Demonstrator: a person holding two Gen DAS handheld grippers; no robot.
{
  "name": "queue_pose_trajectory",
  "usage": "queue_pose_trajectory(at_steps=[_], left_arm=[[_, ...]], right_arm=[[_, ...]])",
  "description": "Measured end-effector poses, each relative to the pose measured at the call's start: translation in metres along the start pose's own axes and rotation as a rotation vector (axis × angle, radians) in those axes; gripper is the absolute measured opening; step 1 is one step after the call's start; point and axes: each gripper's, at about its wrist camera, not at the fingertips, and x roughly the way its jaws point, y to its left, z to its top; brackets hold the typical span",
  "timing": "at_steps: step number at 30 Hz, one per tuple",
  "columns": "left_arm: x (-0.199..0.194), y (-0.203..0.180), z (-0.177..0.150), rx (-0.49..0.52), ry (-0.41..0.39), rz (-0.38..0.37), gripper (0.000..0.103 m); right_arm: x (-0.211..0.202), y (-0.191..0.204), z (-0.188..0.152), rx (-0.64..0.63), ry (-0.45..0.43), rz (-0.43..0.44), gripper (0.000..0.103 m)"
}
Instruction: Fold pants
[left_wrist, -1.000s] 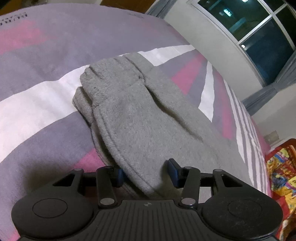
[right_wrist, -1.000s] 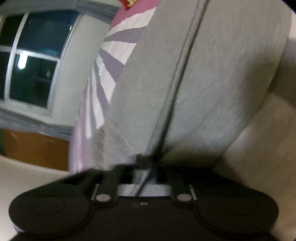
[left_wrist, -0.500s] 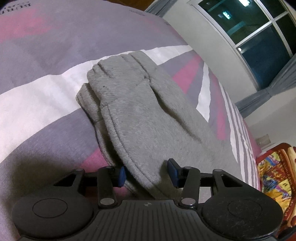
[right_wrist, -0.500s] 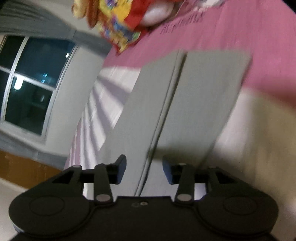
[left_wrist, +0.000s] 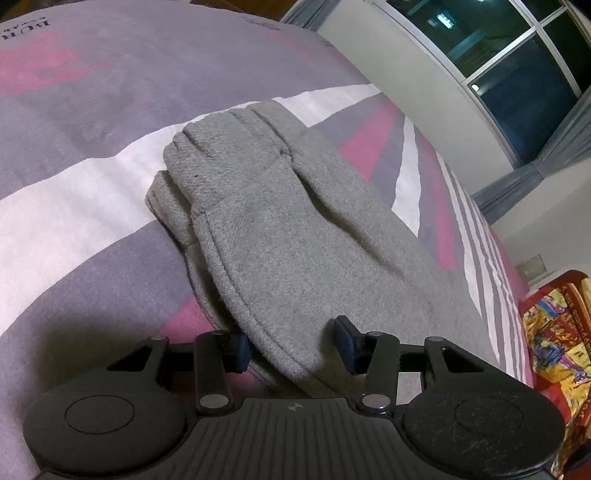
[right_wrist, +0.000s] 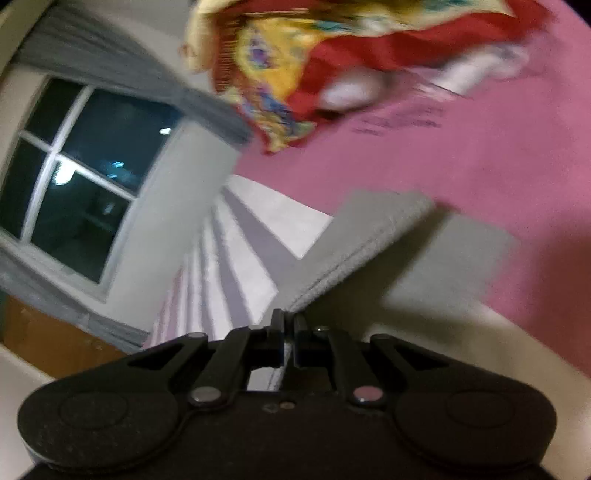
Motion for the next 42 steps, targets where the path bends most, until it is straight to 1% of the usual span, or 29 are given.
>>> queue_pose_trajectory(at_steps=[1, 2, 3, 4, 5, 6, 7, 8, 10, 11, 13, 14, 17, 21, 23, 24, 26, 29, 30, 31, 32, 33, 34, 35, 36, 37, 40, 41, 42], left_arm=[[0.000, 0.000, 0.000, 0.001, 0.002, -0.001, 0.047], [0.000, 0.001, 0.001, -0.001, 0.005, -0.004, 0.047], [-0.001, 0.001, 0.001, 0.000, 0.008, -0.005, 0.047], [-0.001, 0.002, 0.002, 0.002, 0.010, -0.007, 0.047], [-0.001, 0.002, 0.002, 0.005, 0.010, -0.009, 0.047], [0.000, 0.003, 0.003, 0.006, 0.010, -0.012, 0.047], [0.000, 0.003, 0.003, 0.006, 0.009, -0.013, 0.047], [0.001, 0.004, 0.003, 0.005, 0.008, -0.013, 0.047], [0.001, 0.003, 0.003, 0.010, 0.005, -0.011, 0.047], [0.002, 0.003, 0.002, 0.014, 0.004, -0.010, 0.047], [0.002, 0.003, 0.003, 0.019, 0.007, -0.011, 0.047], [0.002, 0.003, 0.003, 0.020, 0.010, -0.012, 0.047], [0.002, 0.004, 0.004, 0.025, 0.015, -0.017, 0.047], [0.002, 0.005, 0.005, 0.029, 0.017, -0.023, 0.047], [0.003, 0.005, 0.006, 0.032, 0.018, -0.023, 0.047], [0.003, 0.005, 0.006, 0.033, 0.019, -0.024, 0.047], [0.003, 0.006, 0.007, 0.032, 0.022, -0.026, 0.047], [0.003, 0.007, 0.007, 0.031, 0.020, -0.032, 0.047], [0.003, 0.007, 0.006, 0.031, 0.019, -0.034, 0.047], [0.003, 0.008, 0.006, 0.031, 0.017, -0.035, 0.047], [0.003, 0.007, 0.005, 0.038, 0.015, -0.034, 0.047], [0.002, 0.006, 0.004, 0.048, 0.014, -0.033, 0.047], [0.002, 0.005, 0.003, 0.061, 0.011, -0.031, 0.047], [0.002, 0.005, 0.002, 0.073, 0.008, -0.030, 0.047], [0.003, 0.004, 0.002, 0.076, 0.005, -0.030, 0.047], [0.003, 0.005, 0.001, 0.074, 0.002, -0.031, 0.047], [0.002, 0.005, 0.001, 0.060, -0.001, -0.035, 0.047], [0.002, 0.006, 0.000, 0.058, 0.000, -0.038, 0.047], [0.001, 0.007, 0.001, 0.057, 0.004, -0.043, 0.047]], right_arm=[[0.006, -0.013, -0.003, 0.022, 0.024, -0.035, 0.004], [0.011, -0.031, -0.007, 0.080, 0.045, -0.042, 0.003], [0.012, -0.044, -0.008, 0.145, 0.046, 0.001, 0.002], [0.010, -0.051, -0.006, 0.192, 0.033, 0.034, 0.006], [0.005, -0.052, -0.004, 0.211, 0.006, 0.039, 0.013], [0.001, -0.053, -0.001, 0.210, -0.028, 0.034, 0.016], [0.000, -0.052, 0.005, 0.197, -0.053, 0.020, 0.017], [0.001, -0.052, 0.009, 0.186, -0.054, -0.001, 0.014], [0.008, -0.051, 0.019, 0.173, -0.020, -0.044, 0.011], [0.009, -0.048, 0.022, 0.151, -0.011, -0.052, 0.013], [0.005, -0.037, 0.026, 0.068, -0.008, -0.077, 0.004], [0.004, -0.029, 0.030, 0.028, -0.008, -0.078, 0.004], [-0.015, -0.014, 0.031, -0.017, -0.046, -0.031, 0.004], [-0.033, -0.016, 0.020, -0.042, -0.069, -0.050, 0.003], [-0.024, -0.029, 0.017, -0.032, -0.055, -0.089, 0.003], [-0.012, -0.037, 0.017, -0.023, -0.027, -0.126, 0.003], [0.000, -0.045, 0.016, -0.032, -0.019, -0.134, 0.003], [0.009, -0.033, 0.020, -0.086, -0.030, -0.160, 0.004], [0.012, -0.029, 0.020, -0.110, -0.025, -0.178, 0.004], [0.014, -0.028, 0.021, -0.107, -0.015, -0.195, 0.003], [0.011, -0.028, 0.020, -0.083, -0.003, -0.208, 0.004], [0.006, -0.025, 0.018, -0.064, 0.000, -0.217, 0.008], [-0.004, -0.017, 0.013, -0.072, -0.015, -0.232, 0.019], [-0.022, -0.003, -0.001, -0.124, -0.042, -0.213, 0.020], [-0.030, 0.009, -0.014, -0.155, -0.031, -0.149, 0.020], [-0.032, 0.019, -0.030, -0.165, 0.021, -0.071, 0.019], [-0.016, 0.044, -0.076, -0.176, 0.181, 0.083, 0.018], [-0.002, 0.047, -0.092, -0.131, 0.257, 0.140, 0.018], [0.010, 0.048, -0.103, -0.086, 0.313, 0.177, 0.018]])
